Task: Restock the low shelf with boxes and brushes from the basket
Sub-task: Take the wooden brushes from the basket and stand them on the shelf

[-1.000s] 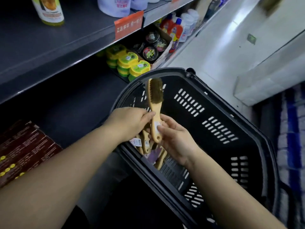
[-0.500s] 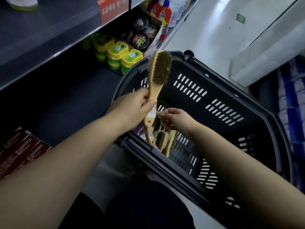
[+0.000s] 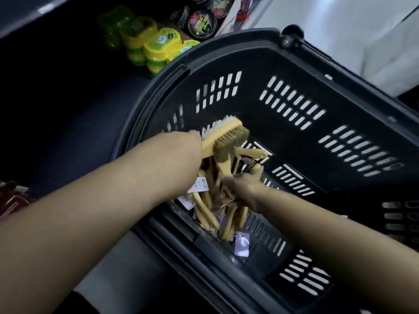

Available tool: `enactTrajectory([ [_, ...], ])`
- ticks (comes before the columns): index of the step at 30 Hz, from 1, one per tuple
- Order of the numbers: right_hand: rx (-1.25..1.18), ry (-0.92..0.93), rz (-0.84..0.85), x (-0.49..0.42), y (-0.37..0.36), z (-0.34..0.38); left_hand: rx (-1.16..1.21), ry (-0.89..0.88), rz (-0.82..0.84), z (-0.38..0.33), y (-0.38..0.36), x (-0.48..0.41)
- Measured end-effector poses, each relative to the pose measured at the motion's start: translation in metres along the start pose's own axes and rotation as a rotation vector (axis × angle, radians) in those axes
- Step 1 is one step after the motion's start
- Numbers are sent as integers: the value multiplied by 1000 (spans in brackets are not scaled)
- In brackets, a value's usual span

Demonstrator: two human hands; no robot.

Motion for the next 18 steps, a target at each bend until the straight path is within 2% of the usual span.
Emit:
enactTrajectory([
  [1, -247, 14, -3, 17, 11, 4, 118, 15, 6, -4, 6, -8],
  [3, -534, 96, 24, 49, 18, 12, 577, 123, 75, -4, 7, -18],
  [5, -635, 227, 65, 83, 24, 26, 1071, 260, 187, -8, 1, -21],
  [6, -641, 292, 75, 96, 26, 32, 1209, 282, 218, -10, 0, -22],
  [10, -424, 529, 35, 132, 27, 57, 1341, 214, 215, -18, 0, -28],
  [12, -360, 566, -34, 137, 28, 66, 1395, 221, 226, -21, 0, -28],
  [15, -230, 595, -142, 134, 26, 76, 1612, 227, 292, -28, -2, -24],
  [18, 15, 668, -269, 127, 27, 81, 1572, 157, 259, -28, -1, -21],
])
Point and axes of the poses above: each hand's wrist, its own x-axis away from the middle knuckle, its own y-axis out of the back of the hand, z = x × y, the point moved 4 cm from there along -x, towards the middle knuckle, and after that the axes turned 10 degrees about x, right-handed, at the moved point
